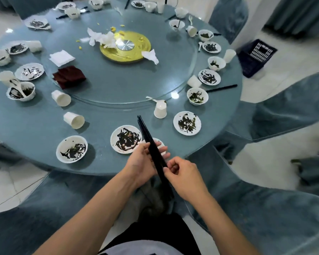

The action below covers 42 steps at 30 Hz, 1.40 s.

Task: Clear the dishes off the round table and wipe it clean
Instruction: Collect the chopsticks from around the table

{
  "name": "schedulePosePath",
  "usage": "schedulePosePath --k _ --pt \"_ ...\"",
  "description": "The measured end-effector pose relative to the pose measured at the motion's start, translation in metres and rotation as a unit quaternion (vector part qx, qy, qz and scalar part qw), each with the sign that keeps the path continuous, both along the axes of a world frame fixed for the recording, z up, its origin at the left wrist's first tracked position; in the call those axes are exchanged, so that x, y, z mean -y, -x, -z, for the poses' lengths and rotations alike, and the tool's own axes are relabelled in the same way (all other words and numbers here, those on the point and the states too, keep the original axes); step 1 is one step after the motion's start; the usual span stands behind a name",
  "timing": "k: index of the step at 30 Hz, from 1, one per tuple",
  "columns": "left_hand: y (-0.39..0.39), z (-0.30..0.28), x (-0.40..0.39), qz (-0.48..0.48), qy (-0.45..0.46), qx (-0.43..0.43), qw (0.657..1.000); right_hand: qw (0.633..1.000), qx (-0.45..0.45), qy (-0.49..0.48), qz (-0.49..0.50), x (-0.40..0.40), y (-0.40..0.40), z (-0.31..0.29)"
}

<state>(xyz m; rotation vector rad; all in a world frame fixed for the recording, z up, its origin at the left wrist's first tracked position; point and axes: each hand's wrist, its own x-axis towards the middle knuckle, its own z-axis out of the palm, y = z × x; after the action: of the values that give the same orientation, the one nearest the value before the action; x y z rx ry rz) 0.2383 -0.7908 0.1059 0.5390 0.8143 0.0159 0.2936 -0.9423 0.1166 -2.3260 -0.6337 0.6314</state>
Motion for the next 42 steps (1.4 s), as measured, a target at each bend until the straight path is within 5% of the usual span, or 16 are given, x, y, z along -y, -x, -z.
schedulePosePath --k 18,29,42 --pt "-0.030 -0.020 0.198 0.059 0.041 0.015 0.997 0.962 0.267 0.062 0.015 0.231 -0.036 -0.010" --pt "-0.054 -0.042 0.351 0.055 0.035 0.033 0.997 0.963 0.260 0.070 0.021 0.386 -0.085 -0.018" --pt "-0.184 -0.040 0.402 -0.004 0.060 0.035 0.998 0.963 0.250 0.090 -0.033 0.432 -0.224 -0.009"
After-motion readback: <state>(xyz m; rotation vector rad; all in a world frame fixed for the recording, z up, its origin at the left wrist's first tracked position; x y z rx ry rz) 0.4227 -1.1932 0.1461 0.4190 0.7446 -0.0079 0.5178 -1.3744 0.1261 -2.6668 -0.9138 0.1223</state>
